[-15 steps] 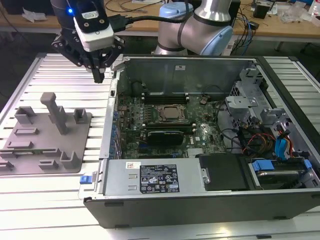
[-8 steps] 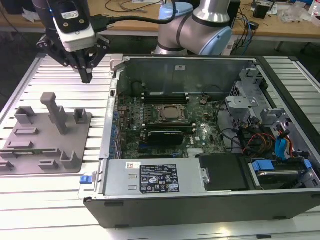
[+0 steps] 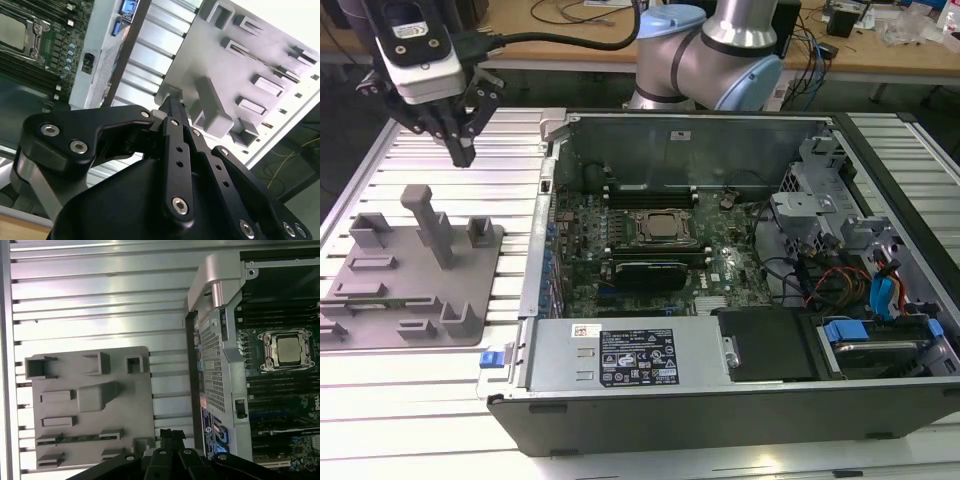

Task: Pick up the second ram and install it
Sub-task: 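Reach for the second ram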

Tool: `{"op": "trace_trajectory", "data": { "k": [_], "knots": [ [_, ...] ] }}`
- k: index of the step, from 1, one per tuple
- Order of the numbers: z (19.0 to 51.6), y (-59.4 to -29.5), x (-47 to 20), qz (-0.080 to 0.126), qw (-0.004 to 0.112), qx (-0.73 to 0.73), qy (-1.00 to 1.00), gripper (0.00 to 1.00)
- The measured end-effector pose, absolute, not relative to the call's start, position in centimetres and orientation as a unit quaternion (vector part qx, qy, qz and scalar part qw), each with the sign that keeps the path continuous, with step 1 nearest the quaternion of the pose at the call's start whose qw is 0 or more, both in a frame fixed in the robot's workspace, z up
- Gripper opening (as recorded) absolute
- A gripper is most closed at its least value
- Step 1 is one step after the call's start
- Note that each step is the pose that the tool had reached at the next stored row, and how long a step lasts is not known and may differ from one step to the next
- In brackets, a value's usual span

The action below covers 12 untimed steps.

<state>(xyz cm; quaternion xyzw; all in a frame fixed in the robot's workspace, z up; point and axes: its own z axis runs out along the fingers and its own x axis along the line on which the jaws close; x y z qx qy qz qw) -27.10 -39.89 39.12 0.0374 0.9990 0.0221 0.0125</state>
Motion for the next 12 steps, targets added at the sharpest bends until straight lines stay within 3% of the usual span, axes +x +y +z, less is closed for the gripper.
{"op": "trace_trajectory", "data": {
  "k": [12],
  "knots": [
    [38.2,-39.9,-30.8,0.022,0.012,0.037,0.999,0.08]
  ]
}}
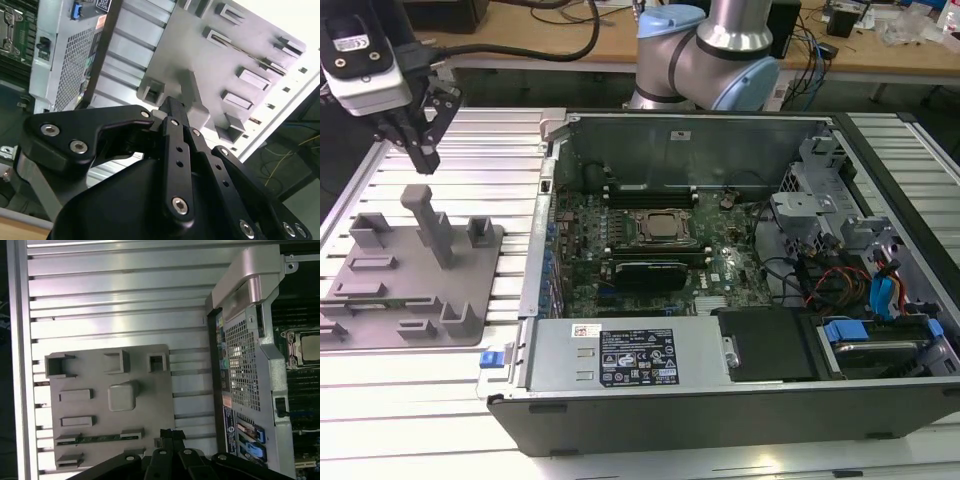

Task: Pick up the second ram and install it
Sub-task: 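Reach for the second ram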

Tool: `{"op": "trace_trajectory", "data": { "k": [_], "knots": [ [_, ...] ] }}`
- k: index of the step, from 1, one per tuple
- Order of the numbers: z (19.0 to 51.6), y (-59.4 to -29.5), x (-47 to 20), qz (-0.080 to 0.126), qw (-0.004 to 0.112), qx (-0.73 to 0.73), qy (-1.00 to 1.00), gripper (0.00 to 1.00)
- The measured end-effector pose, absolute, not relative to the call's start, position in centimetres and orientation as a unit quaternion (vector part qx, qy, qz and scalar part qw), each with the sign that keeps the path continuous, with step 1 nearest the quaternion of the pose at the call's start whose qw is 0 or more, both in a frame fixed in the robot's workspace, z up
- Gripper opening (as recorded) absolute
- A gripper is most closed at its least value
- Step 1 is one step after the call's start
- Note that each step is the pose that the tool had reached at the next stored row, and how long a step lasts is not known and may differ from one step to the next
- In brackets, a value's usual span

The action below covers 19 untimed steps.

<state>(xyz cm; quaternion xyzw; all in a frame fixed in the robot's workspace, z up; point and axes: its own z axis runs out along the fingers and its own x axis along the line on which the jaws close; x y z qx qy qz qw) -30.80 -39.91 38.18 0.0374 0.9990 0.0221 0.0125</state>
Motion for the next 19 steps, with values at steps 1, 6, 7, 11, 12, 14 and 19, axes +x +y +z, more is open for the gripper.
{"op": "trace_trajectory", "data": {
  "k": [1,6,7,11,12,14,19],
  "knots": [
    [38.1,-39.9,-31.1,0.022,0.012,0.037,0.999,0.08],
    [37.4,-39.9,-34.0,0.022,0.012,0.037,0.999,0.08],
    [37.3,-39.9,-34.6,0.022,0.013,0.037,0.999,0.08],
    [36.9,-39.9,-36.4,0.022,0.012,0.037,0.999,0.08],
    [36.8,-39.9,-36.6,0.022,0.012,0.037,0.999,0.08],
    [36.7,-39.9,-37.2,0.022,0.012,0.037,0.999,0.08],
    [35.8,-40.3,-38.8,0.022,0.012,0.037,0.999,0.08]
  ]
}}
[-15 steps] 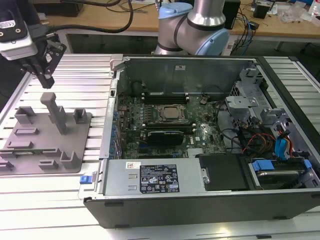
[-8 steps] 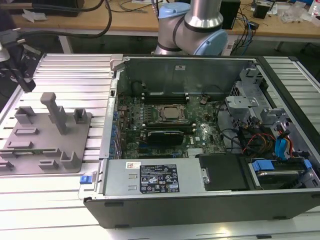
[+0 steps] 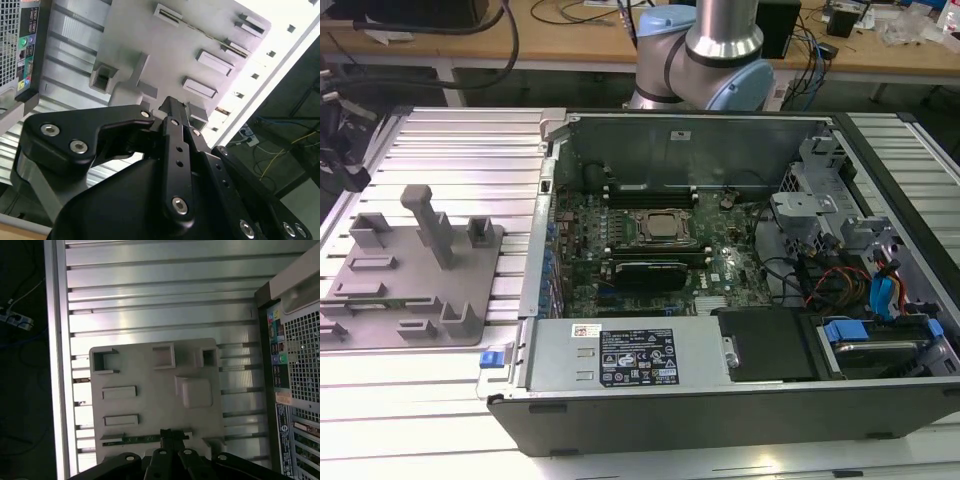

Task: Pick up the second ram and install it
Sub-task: 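Reach for the second ram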

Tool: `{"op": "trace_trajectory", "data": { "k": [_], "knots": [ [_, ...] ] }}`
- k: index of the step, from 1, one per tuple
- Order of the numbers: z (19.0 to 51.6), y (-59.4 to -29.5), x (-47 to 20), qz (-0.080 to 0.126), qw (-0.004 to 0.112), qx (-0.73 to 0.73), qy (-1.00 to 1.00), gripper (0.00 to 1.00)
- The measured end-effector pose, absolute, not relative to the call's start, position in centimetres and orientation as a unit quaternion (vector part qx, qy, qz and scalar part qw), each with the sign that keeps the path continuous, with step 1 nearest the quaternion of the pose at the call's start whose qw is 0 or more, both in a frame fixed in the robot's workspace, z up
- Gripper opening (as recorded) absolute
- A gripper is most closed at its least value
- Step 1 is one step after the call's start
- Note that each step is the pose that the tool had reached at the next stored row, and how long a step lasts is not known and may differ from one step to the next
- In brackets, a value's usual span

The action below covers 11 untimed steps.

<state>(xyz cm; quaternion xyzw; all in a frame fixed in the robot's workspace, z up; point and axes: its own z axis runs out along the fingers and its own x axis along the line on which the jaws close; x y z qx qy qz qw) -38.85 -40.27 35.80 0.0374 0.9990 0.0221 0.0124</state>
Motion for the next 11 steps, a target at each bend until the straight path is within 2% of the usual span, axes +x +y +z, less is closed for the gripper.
{"op": "trace_trajectory", "data": {
  "k": [11],
  "knots": [
    [34.4,-41.9,-40.0,0.022,0.012,0.037,0.999,0.08]
  ]
}}
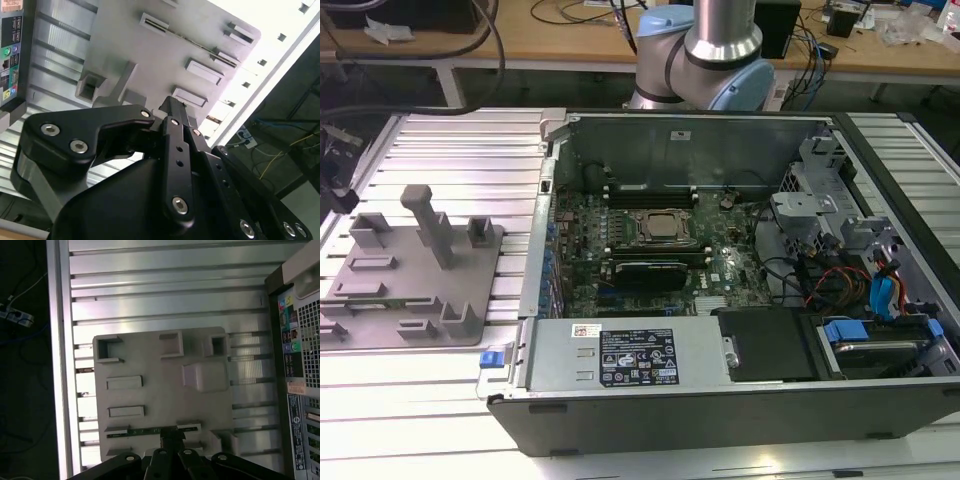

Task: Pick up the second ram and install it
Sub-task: 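Reach for the second ram, then pick up the second ram and move it above second insertion slot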

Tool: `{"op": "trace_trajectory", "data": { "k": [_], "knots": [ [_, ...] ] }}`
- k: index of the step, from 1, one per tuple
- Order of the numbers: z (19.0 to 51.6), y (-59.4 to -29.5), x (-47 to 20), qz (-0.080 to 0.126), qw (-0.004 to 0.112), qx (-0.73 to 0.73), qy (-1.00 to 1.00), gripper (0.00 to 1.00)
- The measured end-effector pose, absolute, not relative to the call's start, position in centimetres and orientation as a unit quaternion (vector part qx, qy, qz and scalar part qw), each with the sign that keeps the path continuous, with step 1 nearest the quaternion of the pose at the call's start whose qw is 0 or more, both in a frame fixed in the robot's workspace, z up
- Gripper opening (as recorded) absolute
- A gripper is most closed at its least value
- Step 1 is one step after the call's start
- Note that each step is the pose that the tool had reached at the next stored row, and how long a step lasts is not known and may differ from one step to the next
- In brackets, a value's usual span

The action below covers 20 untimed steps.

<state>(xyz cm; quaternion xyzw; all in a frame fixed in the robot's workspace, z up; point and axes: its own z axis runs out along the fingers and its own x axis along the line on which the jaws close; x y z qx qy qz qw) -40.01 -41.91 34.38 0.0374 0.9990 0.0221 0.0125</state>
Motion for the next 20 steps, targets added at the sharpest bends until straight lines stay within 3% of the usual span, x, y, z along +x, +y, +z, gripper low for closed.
{"op": "trace_trajectory", "data": {
  "k": [20],
  "knots": [
    [33.61,-42.58,-40.54,0.022,0.012,0.034,0.999,0.08]
  ]
}}
